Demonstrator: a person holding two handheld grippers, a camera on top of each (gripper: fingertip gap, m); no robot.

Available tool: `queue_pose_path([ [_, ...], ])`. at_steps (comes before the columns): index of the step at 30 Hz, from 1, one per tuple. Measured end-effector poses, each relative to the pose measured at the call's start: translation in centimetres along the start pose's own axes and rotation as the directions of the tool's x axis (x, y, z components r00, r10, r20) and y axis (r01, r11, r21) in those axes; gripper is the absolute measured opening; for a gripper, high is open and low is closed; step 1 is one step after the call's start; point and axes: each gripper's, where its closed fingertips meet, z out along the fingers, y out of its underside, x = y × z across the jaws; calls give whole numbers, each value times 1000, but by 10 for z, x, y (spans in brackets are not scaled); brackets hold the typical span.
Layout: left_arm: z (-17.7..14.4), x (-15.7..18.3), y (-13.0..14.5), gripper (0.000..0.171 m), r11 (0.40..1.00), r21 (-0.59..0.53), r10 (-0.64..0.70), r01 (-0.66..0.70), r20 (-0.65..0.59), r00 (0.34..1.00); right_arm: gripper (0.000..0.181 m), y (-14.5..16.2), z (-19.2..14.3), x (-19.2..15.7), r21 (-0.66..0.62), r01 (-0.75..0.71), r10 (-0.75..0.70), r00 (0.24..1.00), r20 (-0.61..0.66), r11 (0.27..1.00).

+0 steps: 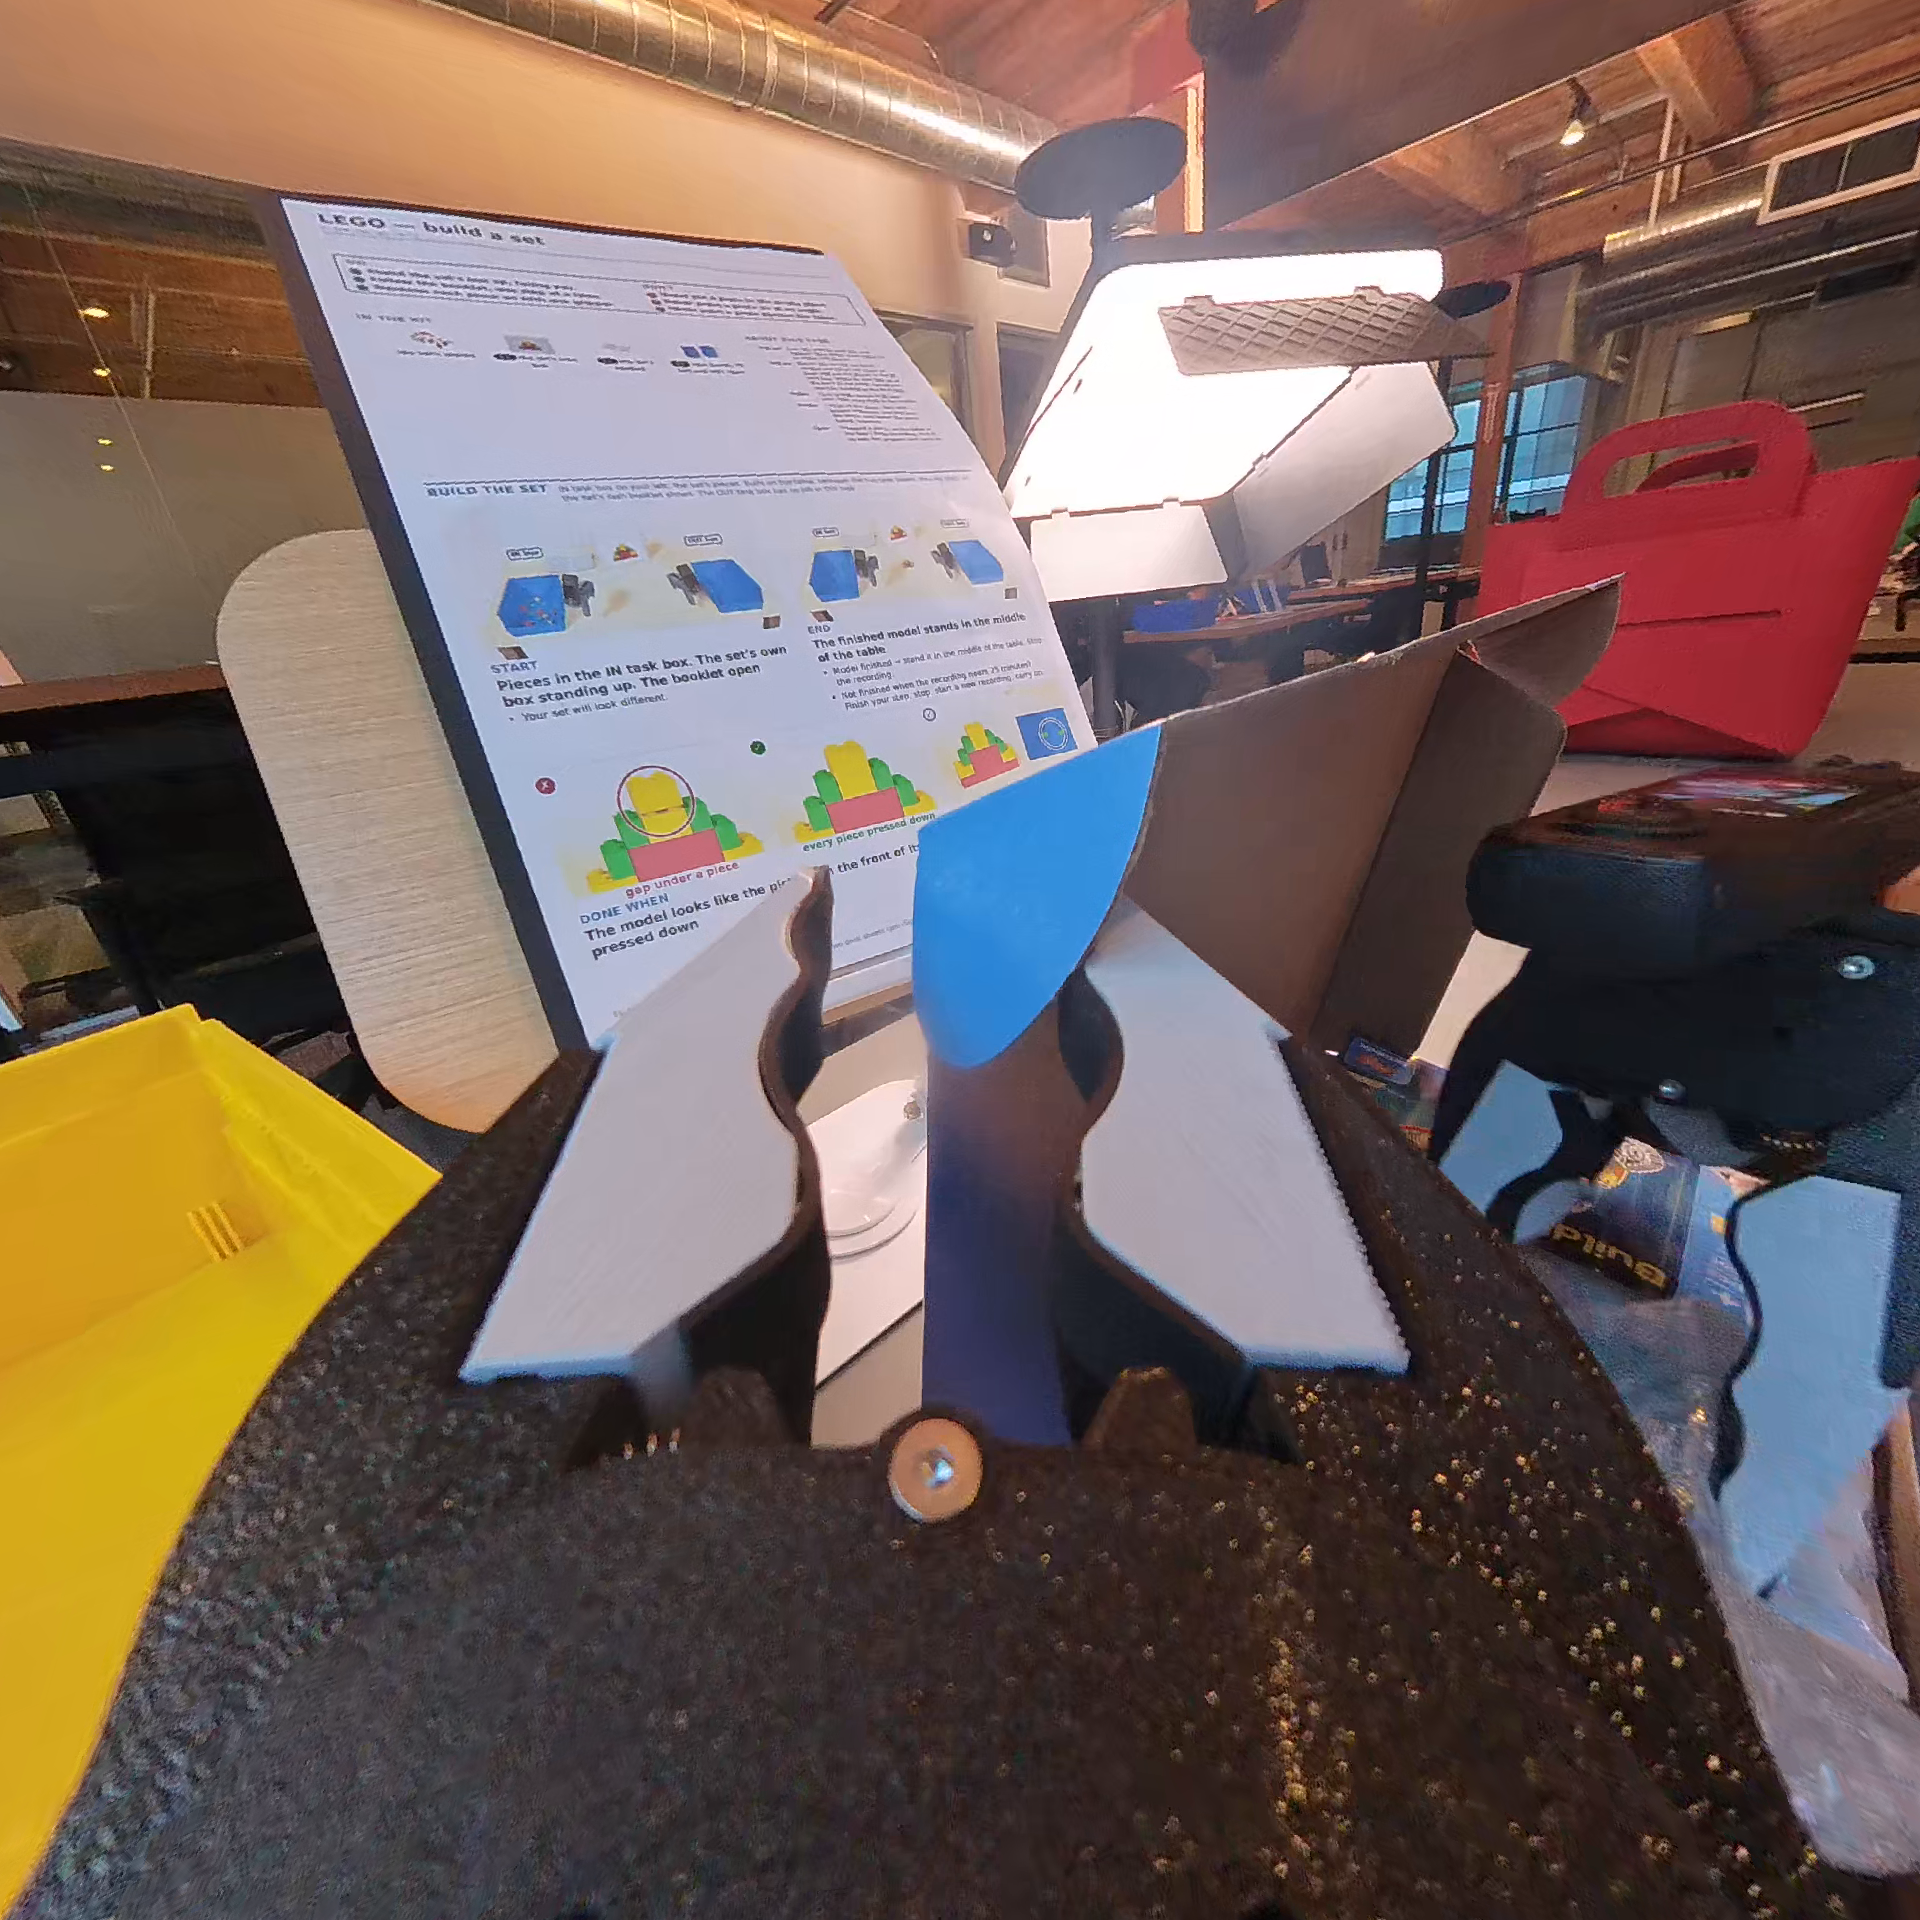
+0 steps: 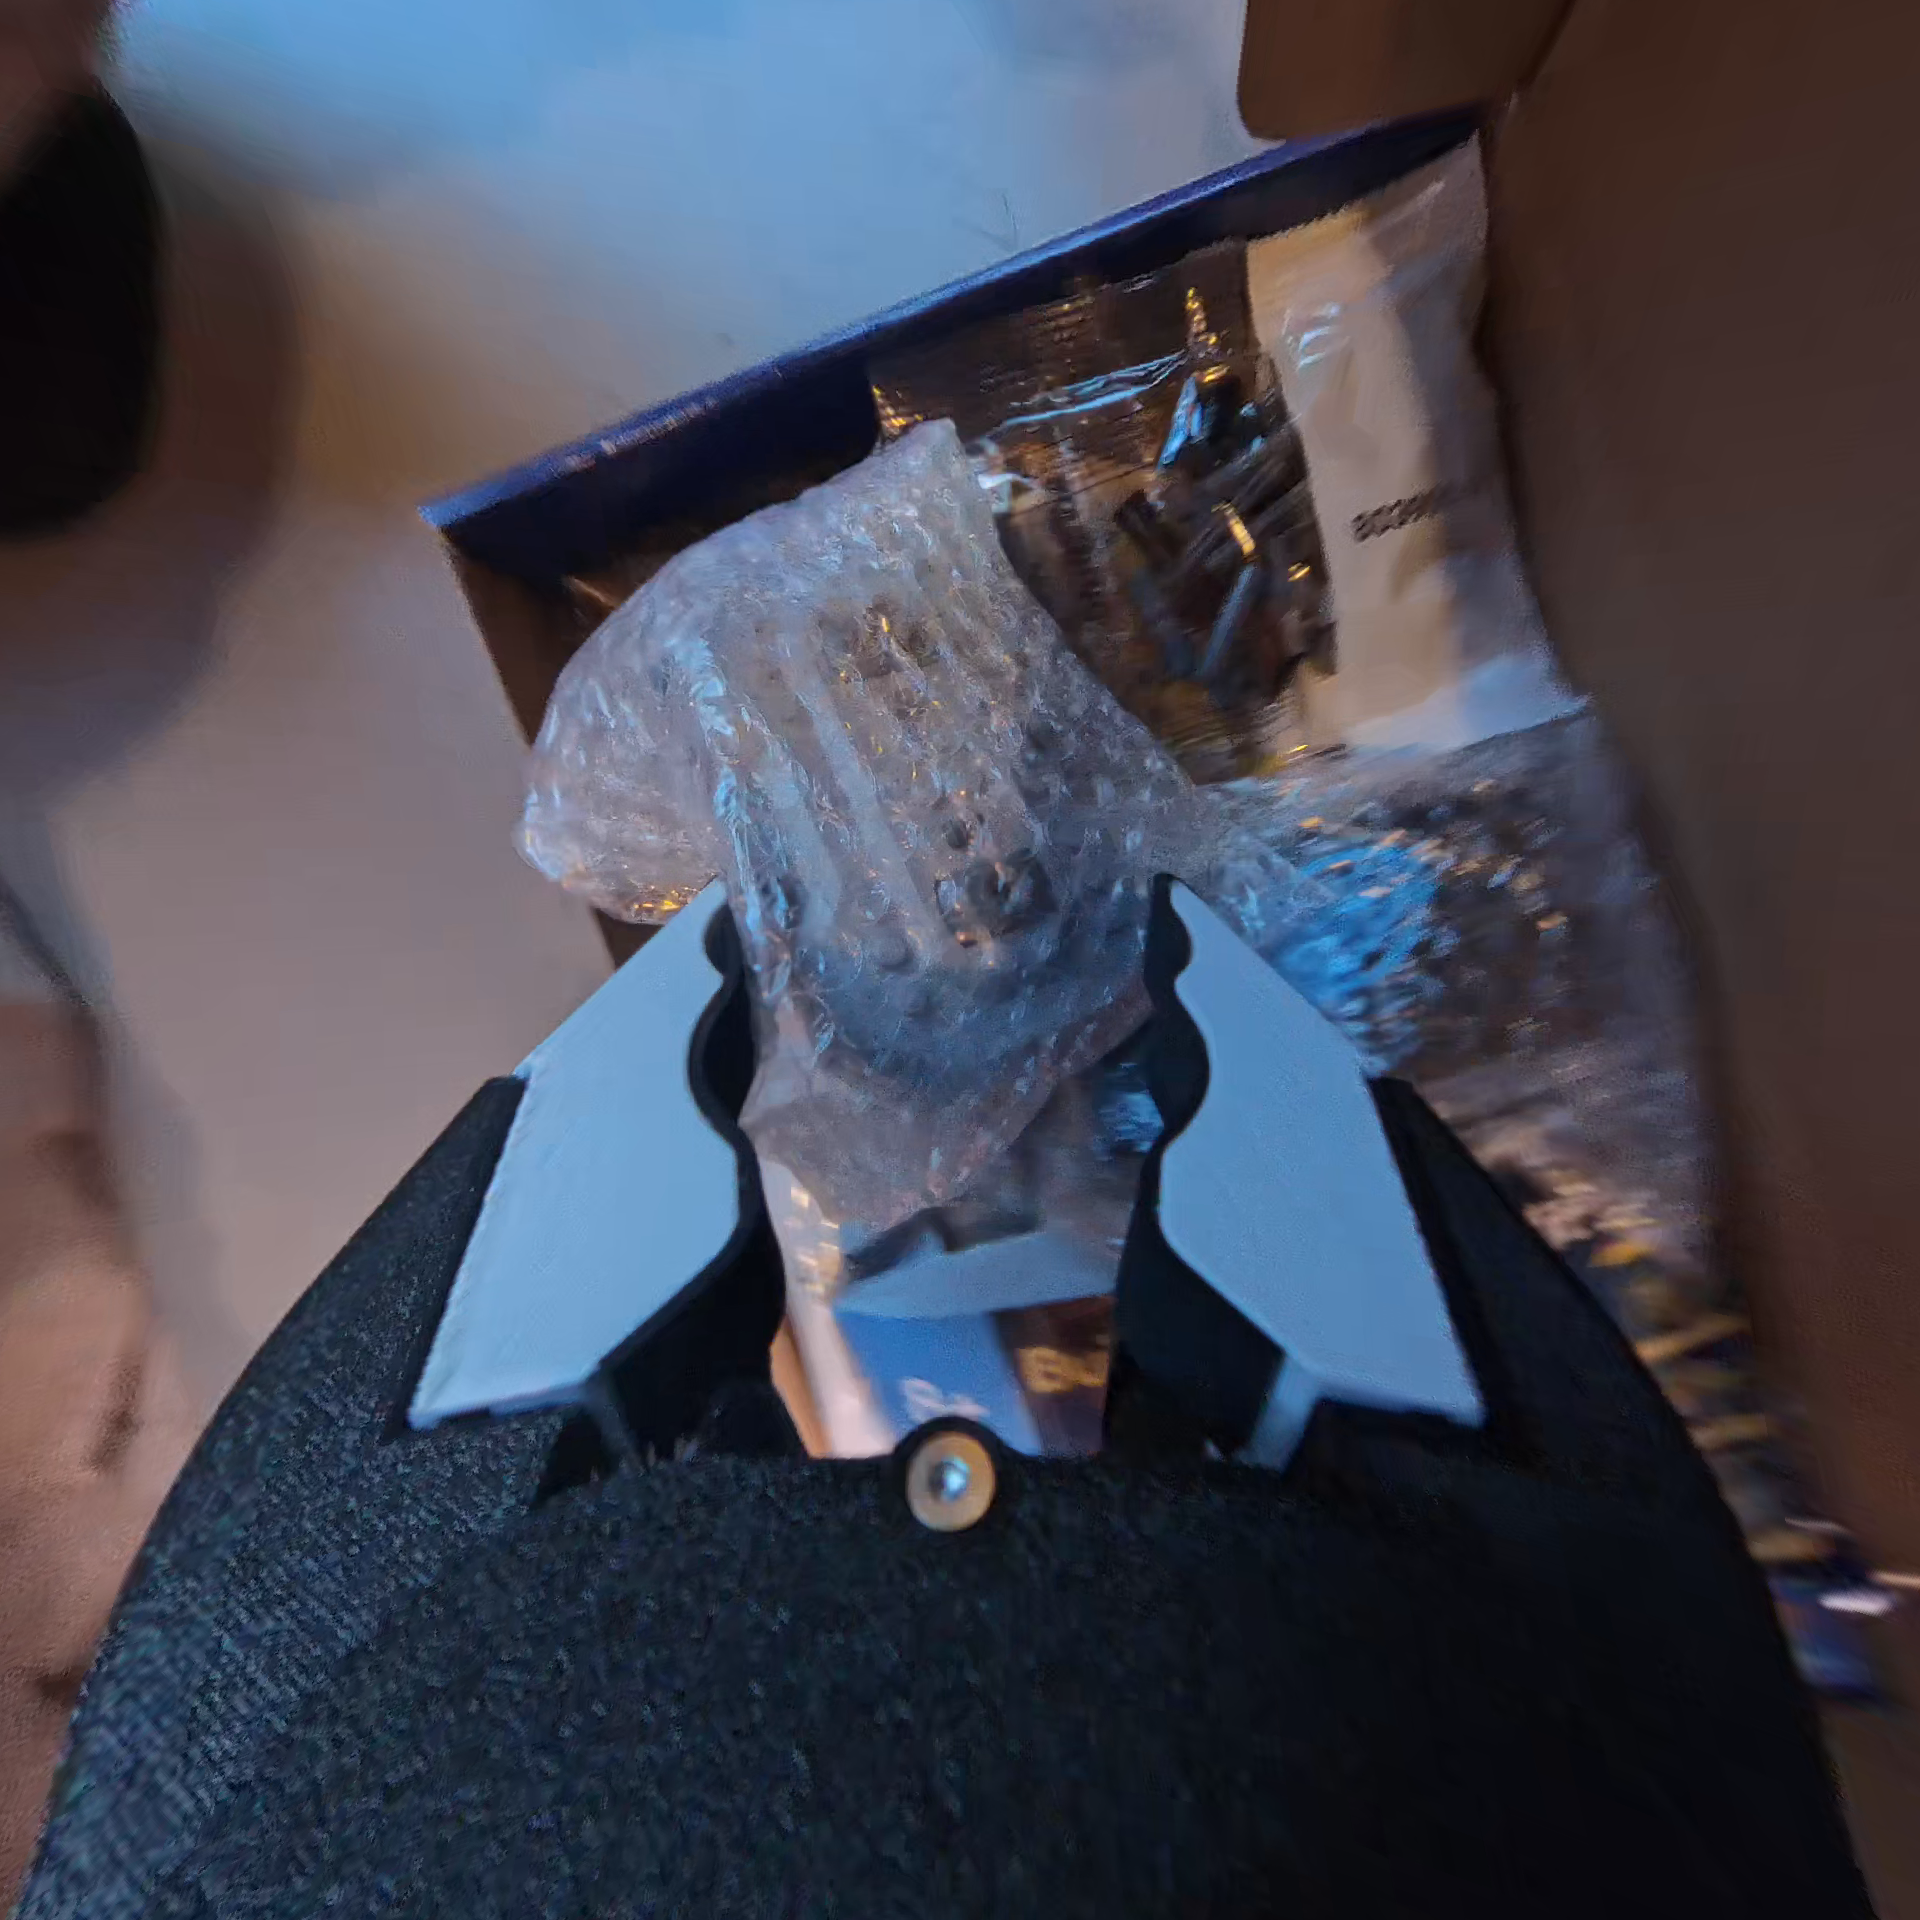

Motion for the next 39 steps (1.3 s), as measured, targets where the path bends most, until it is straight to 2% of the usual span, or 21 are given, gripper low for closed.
queue_pose_path([
  [1, 0, 0, 0, 42, 1000, -3, 2, -2, 0, 1000, 75, 2, 2, -5, 34, -36, 37, 999, -11, 999],
  [3, 0, 1, 0, 41, 1000, -7, 6, -6, -1, 1000, 79, 11, 5, -12, 38, 44, -40, 995, -95, 998],
  [5, 0, 1, 0, 41, 1000, -6, -3, 3, -4, 1000, 97, 19, 5, -31, 1, 58, -58, 997, -50, 998],
  [6, 0, 2, 0, 41, 1000, -6, -7, 7, -7, 1000, 100, 18, 1, -32, -1, 61, -61, 997, -51, 998],
  [8, -1, 2, 0, 41, 1000, -7, -6, 6, -8, 1000, 91, 8, -13, -30, 28, 139, -137, 989, -60, 990],
  [10, -1, 3, 0, 41, 1000, -11, 1, -1, -7, 1000, 69, -6, -27, -31, 72, 215, -214, 977, -27, 974],
  [12, -1, 3, 0, 40, 1000, -11, 1, -1, -9, 1000, 65, -19, -29, -24, 85, 279, -276, 960, -50, 956],
  [15, -1, 5, -1, 40, 1000, -9, -5, 5, -17, 1000, 61, -5, 7, -31, -55, 339, -338, 941, 19, 939],
  [16, -1, 6, -1, 39, 1000, -8, -6, 6, -19, 1000, 62, -4, 15, -32, -66, 347, -346, 938, 29, 936],
  [20, -1, 10, 1, 32, 1000, -17, 6, -6, -34, 999, 58, -21, 24, -21, 9, 228, -228, 974, 7, 974],
  [23, -1, 8, 1, 32, 1000, -16, 13, -13, -22, 1000, 58, -17, 23, -25, -30, 279, -280, 959, -34, 960],
  [27, -1, 4, 5, 32, 1000, -23, 7, -8, -17, 1000, 58, -14, 22, -28, -81, 299, -302, 953, -28, 951],
  [34, -9, 19, 11, 41, 998, 4, 60, -61, -184, 981, 61, -17, 16, -22, -99, 262, -267, 963, -34, 960],
  [36, -15, 31, 19, 47, 994, -21, 94, -104, -283, 955, 72, -22, 11, -20, -104, 290, -296, 954, -53, 951],
  [39, -22, 35, 25, 48, 992, -42, 94, -116, -350, 932, 81, -22, 15, -19, -130, 320, -328, 944, -44, 938],
])
